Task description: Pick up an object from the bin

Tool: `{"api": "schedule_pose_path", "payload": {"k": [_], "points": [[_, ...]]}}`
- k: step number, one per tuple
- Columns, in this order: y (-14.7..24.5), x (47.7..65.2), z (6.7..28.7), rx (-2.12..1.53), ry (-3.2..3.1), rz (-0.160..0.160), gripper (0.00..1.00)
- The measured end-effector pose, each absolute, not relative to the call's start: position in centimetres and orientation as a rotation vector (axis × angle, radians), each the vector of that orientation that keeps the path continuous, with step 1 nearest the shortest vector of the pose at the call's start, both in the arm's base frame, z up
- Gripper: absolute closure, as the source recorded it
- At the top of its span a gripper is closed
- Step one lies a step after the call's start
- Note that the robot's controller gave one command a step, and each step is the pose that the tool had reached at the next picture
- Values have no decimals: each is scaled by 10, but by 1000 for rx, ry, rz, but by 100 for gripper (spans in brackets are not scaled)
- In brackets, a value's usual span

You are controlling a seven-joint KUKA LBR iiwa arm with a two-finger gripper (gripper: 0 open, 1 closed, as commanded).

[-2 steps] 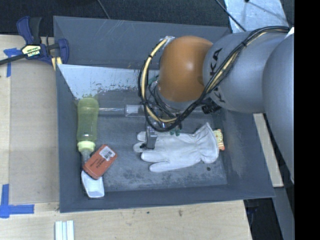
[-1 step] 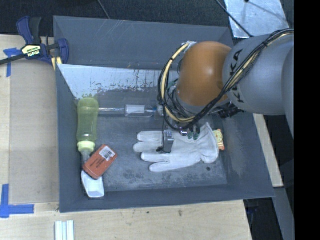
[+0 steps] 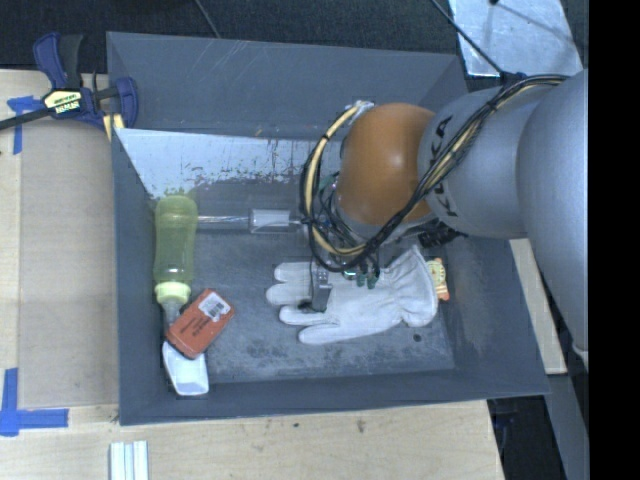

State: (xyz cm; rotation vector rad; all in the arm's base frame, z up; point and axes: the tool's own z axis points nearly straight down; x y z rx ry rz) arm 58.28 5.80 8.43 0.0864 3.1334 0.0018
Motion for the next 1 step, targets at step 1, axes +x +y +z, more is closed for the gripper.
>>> {"api": "schedule_pose_path", "payload": {"k": [1], "points": [[60, 584, 72, 99, 3136, 2, 100]]}}
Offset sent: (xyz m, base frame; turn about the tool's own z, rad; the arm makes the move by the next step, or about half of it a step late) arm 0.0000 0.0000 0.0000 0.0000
